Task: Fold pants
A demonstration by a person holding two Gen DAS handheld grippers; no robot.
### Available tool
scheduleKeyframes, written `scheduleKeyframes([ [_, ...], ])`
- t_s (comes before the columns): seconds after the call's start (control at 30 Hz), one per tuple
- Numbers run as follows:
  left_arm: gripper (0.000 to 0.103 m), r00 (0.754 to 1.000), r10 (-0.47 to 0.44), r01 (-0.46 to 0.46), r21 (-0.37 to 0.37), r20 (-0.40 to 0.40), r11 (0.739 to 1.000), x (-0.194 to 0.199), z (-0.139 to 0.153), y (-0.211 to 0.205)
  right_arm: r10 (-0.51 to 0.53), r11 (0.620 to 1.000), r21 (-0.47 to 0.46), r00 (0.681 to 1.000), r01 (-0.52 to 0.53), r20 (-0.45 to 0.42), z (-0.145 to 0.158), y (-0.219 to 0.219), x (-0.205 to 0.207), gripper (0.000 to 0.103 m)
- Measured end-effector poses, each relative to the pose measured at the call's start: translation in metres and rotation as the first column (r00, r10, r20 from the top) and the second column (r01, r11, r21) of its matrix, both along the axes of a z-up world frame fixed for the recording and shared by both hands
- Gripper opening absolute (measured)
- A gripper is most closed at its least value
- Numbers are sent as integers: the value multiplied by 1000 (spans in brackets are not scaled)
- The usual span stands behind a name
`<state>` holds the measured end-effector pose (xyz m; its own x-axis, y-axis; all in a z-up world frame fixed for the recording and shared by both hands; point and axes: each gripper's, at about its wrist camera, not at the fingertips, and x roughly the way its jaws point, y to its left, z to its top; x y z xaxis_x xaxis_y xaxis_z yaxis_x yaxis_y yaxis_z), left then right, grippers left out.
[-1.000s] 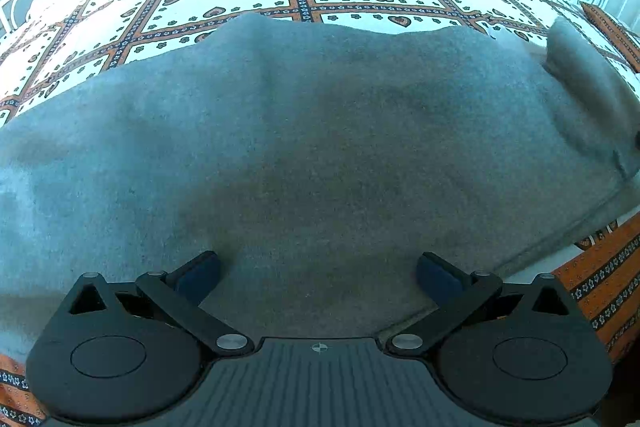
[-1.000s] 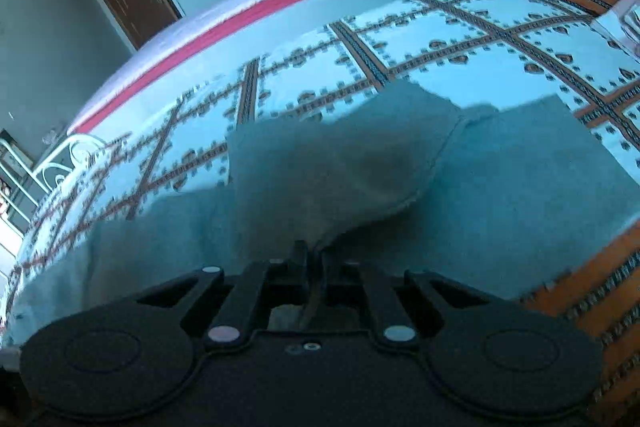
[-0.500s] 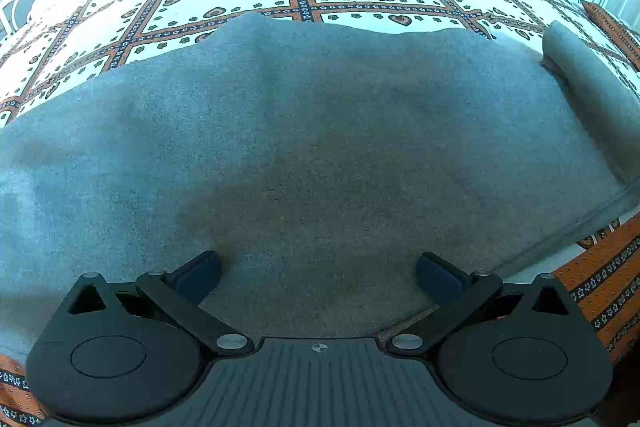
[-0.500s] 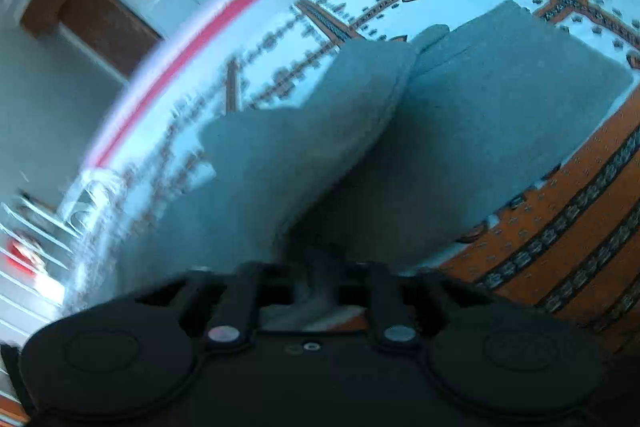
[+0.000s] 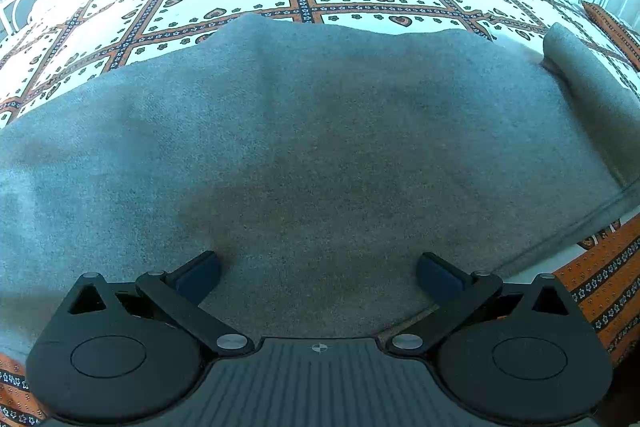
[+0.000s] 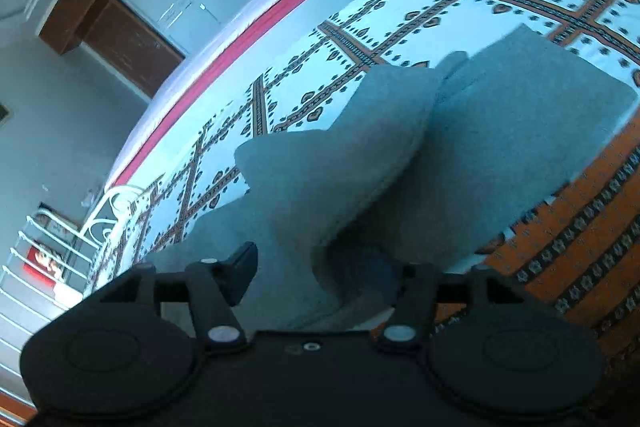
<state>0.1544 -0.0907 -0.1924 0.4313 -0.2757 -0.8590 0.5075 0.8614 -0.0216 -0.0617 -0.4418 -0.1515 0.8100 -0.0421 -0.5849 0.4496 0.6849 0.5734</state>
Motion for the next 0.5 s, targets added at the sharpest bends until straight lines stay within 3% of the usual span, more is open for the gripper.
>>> scheduleKeyframes([
  [0.03,103,1000,1,-1,1,1,1000,0,0,0,6,1000,-16,1000,-6,-9,-1,-1,7,37],
  [0.07,103,1000,1,-1,2,1,1000,0,0,0,6,1000,-28,999,-7,-38,-4,-2,13,33],
  [0.13,103,1000,2,-2,0,1,1000,0,0,0,-14,1000,7,998,15,-65,-12,-7,20,4],
  [0.17,103,1000,1,-1,-1,2,1000,0,0,0,-20,999,29,998,22,-59,-16,-8,20,0],
  [0.3,103,1000,-1,1,-2,4,1000,0,0,0,-9,998,-63,1000,10,10,4,3,12,0],
  [0.4,103,1000,0,0,2,4,1000,0,0,-1,53,966,-258,997,-38,53,35,24,2,0],
  [0.5,103,1000,-2,2,5,3,1000,0,0,-1,15,971,-237,996,-35,-83,15,17,3,0],
])
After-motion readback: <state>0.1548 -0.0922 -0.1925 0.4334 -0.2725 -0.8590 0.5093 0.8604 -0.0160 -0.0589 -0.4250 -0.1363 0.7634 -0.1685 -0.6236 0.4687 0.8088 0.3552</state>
